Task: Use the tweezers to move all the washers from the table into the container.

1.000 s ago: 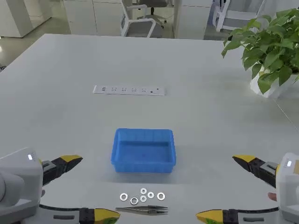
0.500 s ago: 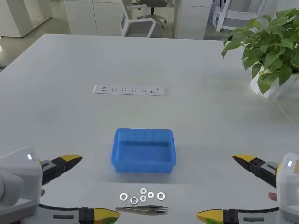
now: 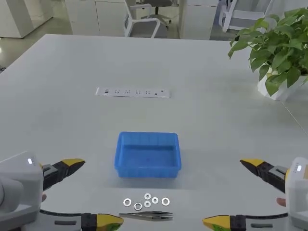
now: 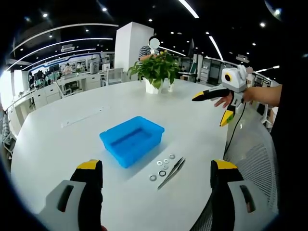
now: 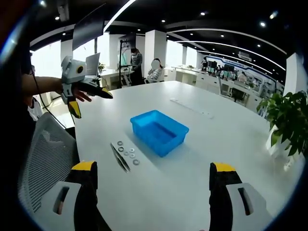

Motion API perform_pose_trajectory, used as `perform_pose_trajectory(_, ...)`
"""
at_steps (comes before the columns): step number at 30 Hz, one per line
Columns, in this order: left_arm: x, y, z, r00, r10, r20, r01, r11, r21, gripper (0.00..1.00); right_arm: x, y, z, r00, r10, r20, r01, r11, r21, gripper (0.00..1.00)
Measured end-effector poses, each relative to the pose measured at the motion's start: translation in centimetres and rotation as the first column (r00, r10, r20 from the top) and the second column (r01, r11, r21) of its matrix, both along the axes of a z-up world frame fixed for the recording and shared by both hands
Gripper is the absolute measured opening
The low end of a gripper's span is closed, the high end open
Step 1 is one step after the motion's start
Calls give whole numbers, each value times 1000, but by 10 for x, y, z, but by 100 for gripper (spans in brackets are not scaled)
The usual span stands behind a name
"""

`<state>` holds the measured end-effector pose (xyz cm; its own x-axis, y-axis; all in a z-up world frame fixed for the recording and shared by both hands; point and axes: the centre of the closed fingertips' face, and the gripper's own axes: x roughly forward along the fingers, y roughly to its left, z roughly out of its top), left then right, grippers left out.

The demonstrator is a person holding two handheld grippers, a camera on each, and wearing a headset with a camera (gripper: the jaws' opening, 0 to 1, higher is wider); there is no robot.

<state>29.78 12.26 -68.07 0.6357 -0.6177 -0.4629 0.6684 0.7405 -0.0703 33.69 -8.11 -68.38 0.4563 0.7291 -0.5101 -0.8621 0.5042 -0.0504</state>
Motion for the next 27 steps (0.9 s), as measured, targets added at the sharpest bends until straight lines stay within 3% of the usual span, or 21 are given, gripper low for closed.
perform_pose_trajectory(27,1,1,2,1000,-13,12,13,1000,2,99,2,2,4,1000,8,11,-8,1000,-2,97)
